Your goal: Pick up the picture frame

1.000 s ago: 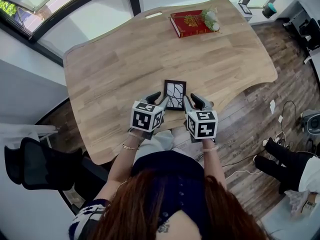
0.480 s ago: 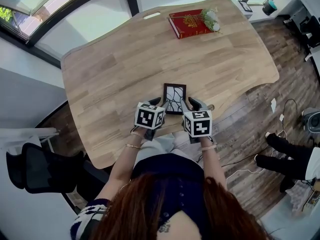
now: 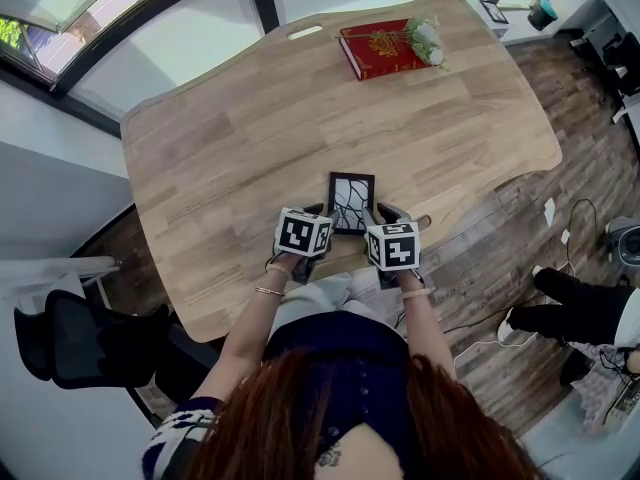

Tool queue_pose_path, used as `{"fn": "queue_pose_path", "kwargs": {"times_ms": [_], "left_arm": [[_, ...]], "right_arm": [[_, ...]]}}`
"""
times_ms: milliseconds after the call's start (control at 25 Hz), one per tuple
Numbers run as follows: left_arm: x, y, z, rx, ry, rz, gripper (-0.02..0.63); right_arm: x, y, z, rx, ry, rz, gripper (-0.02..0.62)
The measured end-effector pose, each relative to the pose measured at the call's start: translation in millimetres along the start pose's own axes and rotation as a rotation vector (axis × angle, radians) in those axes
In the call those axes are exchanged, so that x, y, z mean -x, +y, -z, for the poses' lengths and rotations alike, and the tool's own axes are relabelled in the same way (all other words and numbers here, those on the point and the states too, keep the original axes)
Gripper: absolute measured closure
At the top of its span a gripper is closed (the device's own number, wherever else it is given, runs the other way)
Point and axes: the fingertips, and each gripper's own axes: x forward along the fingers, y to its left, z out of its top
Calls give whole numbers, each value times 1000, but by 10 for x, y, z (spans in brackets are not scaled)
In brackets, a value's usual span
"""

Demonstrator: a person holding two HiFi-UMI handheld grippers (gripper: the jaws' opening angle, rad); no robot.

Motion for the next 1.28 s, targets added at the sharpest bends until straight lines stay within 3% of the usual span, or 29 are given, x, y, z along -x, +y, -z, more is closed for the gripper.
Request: {"fn": "queue_pose_path", "kwargs": {"times_ms": [640, 1000, 1280], "left_arm": [[-160, 133, 202, 81, 51, -11, 453], [-209, 78, 192, 54, 47, -14, 466], [-198, 88, 204, 56, 45, -46, 491]], "right_arm": [[-246, -53, 252, -86, 85, -25, 468], [-328, -18, 400, -169, 113, -25, 468], [-311, 2, 389, -136, 95, -17, 480]]}}
